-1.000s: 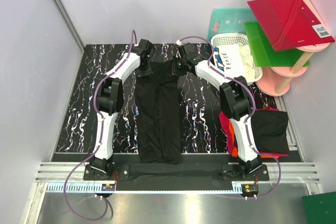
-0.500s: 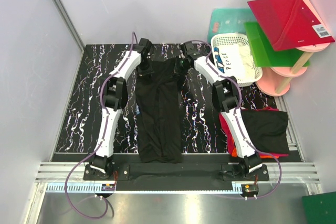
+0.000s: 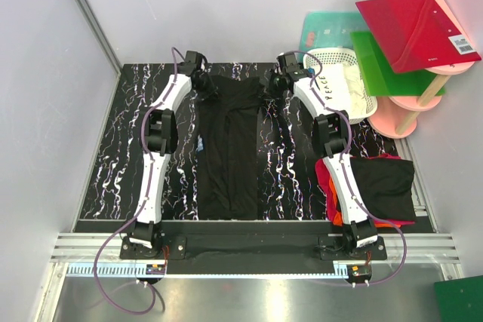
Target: Fold and stack the t-shirts
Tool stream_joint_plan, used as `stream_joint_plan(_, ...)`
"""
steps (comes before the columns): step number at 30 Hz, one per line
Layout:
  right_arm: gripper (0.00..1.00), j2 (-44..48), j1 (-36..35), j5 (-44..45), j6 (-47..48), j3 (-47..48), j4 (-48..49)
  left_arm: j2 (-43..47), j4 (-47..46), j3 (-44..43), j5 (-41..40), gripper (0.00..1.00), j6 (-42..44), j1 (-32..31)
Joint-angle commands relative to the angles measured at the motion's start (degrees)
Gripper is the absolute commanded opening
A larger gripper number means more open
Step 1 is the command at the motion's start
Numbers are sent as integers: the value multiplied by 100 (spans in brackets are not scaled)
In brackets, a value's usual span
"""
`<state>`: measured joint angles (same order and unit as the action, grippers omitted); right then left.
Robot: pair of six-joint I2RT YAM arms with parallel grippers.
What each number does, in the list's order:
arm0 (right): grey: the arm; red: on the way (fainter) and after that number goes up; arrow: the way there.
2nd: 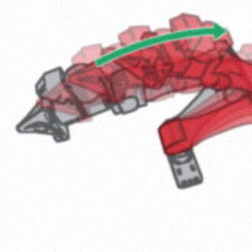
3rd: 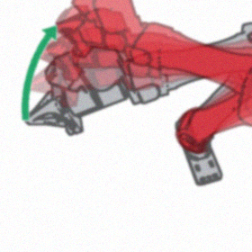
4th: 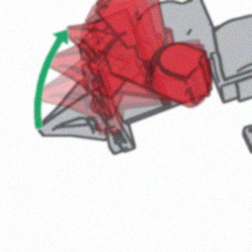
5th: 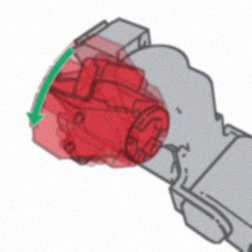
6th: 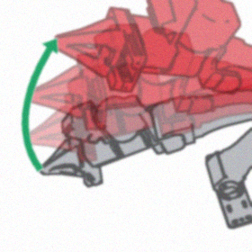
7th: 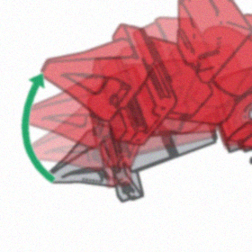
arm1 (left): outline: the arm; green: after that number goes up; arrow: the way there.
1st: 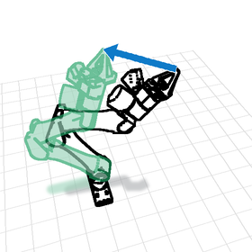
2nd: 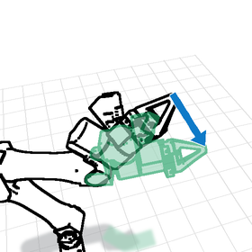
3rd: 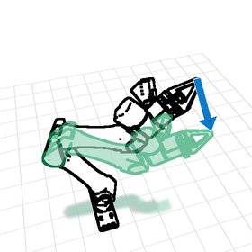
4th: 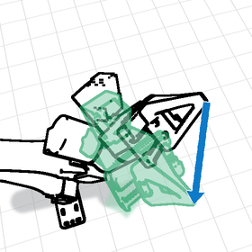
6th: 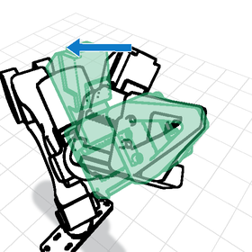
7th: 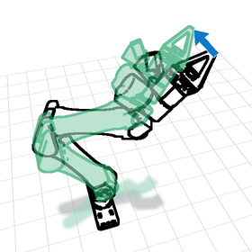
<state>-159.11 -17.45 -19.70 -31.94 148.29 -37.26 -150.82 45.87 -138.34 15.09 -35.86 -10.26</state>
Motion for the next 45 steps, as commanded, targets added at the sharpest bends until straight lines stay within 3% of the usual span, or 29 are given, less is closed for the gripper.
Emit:
stream_joint_plan(1, 0, 273, -30, -332, 109, -35, 675, -368, -1500, -193, 950, 0, -807, 112)
stream_joint_plan(6, 0, 1160, -30, -280, 390, -1020, 1290, -659, -2405, -193, 1461, 0, -1415, 235)
stream_joint_plan(9, 0, 1740, -39, -297, 540, -1661, 1501, -275, -2959, 271, 1944, 3, -1372, 218)
stream_joint_plan(10, 0, 1934, -30, -306, 575, -2167, 1598, -55, -3178, 516, 2067, 18, -1319, 183)
stream_joint_plan(11, 0, 2171, -30, -297, 593, -2529, 2008, 531, -3572, 1171, 2216, 47, -1171, 165)
stream_joint_plan(13, 1, 3119, -56, -254, 567, -3925, 2676, 1262, -3996, 1991, 2244, 78, -994, 104)
stream_joint_plan(14, 2, 3479, -74, -53, 558, -4400, 3228, 2058, -4398, 2848, 2183, 99, -846, 95)
stream_joint_plan(15, 25, 4188, -100, 10, 575, -5232, 3477, 2449, -4567, 3292, 2165, 99, -809, 95)
stream_joint_plan(18, 67, 5326, -205, -16, 523, -6456, 4120, 3768, -5035, 4612, 2208, 99, -678, 94)
stream_joint_plan(21, 97, 6030, -504, -104, 505, -7144, 4077, 4902, -4904, 5816, 2095, 99, -633, 16)
stream_joint_plan(22, 100, 6293, -670, -104, 488, -7295, 4007, 5444, -4799, 6428, 1859, 99, -529, -37)
stream_joint_plan(24, 100, 6514, -917, -104, 435, -7735, 3954, 5939, -4248, 7002, 1098, 99, -13, -247)
stream_joint_plan(26, 100, 6717, -1303, -104, 400, -8016, 3858, 6555, -2974, 7171, 113, 99, 323, -571)
stream_joint_plan(27, 100, 6761, -1418, -121, 269, -8113, 3840, 6870, -2239, 7338, -797, 99, 499, -713)
stream_joint_plan(30, 96, 6718, -1901, -174, 5, -8342, 3840, 7145, -910, 7645, -2242, 99, 422, -1100)
stream_joint_plan(32, 82, 6551, -2147, -113, -162, -8412, 3840, 7242, -554, 7848, -2458, 98, 352, -1310)
stream_joint_plan(35, 43, 6217, -2385, -183, -488, -8439, 3919, 7365, -167, 8349, -2765, 95, 211, -1679)
stream_joint_plan(37, 27, 5937, -2622, -288, -637, -8404, 3928, 7514, 141, 8613, -3029, 88, -87, -1821)
stream_joint_plan(40, 25, 5638, -2930, -376, -787, -8273, 3945, 7717, 852, 8614, -3529, 89, -290, -2093)
stream_joint_plan(45, 32, 5250, -3352, -332, -831, -7965, 3797, 8365, 1723, 8525, -3794, 93, -527, -2243)
